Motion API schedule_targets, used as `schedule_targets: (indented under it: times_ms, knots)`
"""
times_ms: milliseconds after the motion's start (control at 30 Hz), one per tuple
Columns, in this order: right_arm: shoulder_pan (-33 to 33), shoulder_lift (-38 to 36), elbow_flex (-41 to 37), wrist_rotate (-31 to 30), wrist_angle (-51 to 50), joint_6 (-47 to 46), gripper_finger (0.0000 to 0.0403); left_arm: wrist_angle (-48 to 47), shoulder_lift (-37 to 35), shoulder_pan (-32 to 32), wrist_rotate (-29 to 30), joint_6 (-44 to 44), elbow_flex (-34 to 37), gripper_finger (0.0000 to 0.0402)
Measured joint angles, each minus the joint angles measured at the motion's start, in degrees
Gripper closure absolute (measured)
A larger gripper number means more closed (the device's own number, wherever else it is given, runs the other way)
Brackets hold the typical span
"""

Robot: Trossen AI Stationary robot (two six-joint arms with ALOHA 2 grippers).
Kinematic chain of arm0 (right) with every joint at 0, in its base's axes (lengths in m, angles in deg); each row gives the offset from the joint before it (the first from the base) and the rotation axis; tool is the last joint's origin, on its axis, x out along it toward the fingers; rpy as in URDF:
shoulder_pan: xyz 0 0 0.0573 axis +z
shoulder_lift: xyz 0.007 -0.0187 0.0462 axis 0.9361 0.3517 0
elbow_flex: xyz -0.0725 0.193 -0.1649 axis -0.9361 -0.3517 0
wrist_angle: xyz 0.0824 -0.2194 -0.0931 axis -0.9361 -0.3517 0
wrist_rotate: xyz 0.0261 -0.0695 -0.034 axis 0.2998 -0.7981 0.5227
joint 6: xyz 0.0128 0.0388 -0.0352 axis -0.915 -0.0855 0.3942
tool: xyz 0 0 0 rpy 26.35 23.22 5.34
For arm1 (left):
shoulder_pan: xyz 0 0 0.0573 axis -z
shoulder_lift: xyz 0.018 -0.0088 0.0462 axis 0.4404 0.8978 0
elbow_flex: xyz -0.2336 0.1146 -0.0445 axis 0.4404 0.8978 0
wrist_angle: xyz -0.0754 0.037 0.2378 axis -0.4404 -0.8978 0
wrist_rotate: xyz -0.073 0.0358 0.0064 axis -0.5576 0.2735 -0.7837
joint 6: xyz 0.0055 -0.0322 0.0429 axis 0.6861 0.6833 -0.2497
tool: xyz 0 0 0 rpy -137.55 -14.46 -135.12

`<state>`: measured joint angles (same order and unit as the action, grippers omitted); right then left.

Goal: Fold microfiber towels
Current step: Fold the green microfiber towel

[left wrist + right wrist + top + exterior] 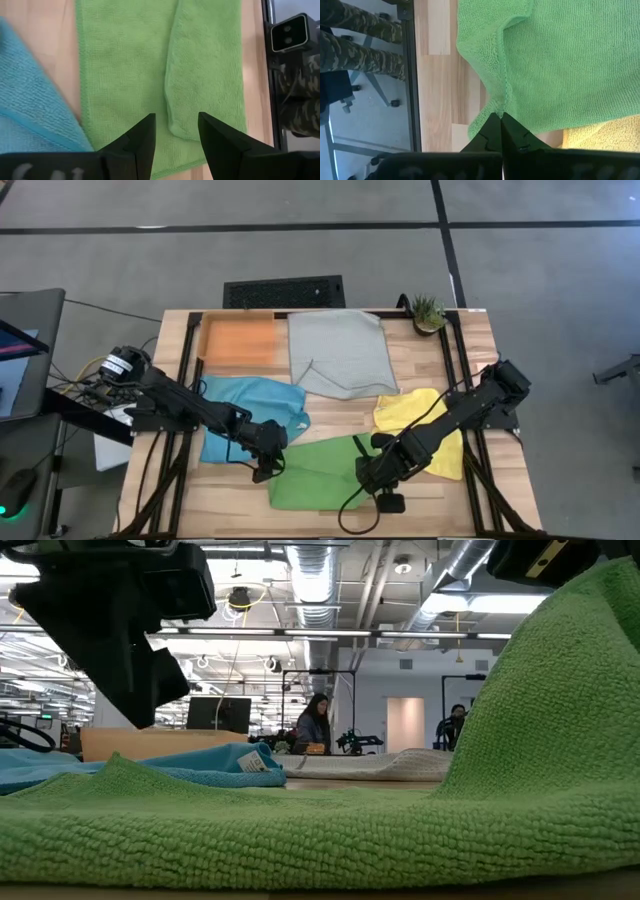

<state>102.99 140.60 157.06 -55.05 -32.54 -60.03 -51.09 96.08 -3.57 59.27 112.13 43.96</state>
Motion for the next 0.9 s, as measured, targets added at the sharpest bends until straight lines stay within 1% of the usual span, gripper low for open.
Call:
schedule_targets:
  times_ms: [100, 200, 267, 400, 533, 633, 733, 900]
  knots:
    - [0.0, 0.0, 0.0, 0.0, -0.3, 0.0, 0.0397, 0.1, 0.3, 0.7, 0.4, 0.0, 0.0, 0.0262]
    - [0.0, 0.0, 0.0, 0.0, -0.7, 0.0, 0.0397, 0.8, 2.7, 1.5, 1.2, 0.0, 0.0, 0.0262]
    - [0.0, 0.0, 0.0, 0.0, -0.8, 0.0, 0.0397, 3.0, 5.7, 1.8, 0.2, 0.2, -0.5, 0.0262]
    - [0.0, 0.0, 0.0, 0.0, -1.4, -0.9, 0.0397, 3.8, 10.4, 1.9, -2.9, 1.5, -1.8, 0.0262]
    - [-0.3, 0.0, 0.0, 0.0, -1.5, -0.9, 0.0397, 5.1, 13.0, 2.0, -4.9, 1.3, -3.1, 0.0262]
    - [-0.3, 0.0, 0.0, 0.0, -1.5, -0.9, 0.0397, 6.0, 13.1, 2.1, -5.8, 0.8, -3.0, 0.0265]
    - [-0.3, 0.0, 0.0, 0.0, -1.6, -0.9, 0.0397, 5.4, 12.5, 2.1, -5.9, 0.6, -2.9, 0.0281]
    - [-0.3, 0.0, 0.0, 0.0, -1.7, -0.9, 0.0397, 4.5, 11.8, 2.0, -8.6, 1.9, -2.9, 0.0333]
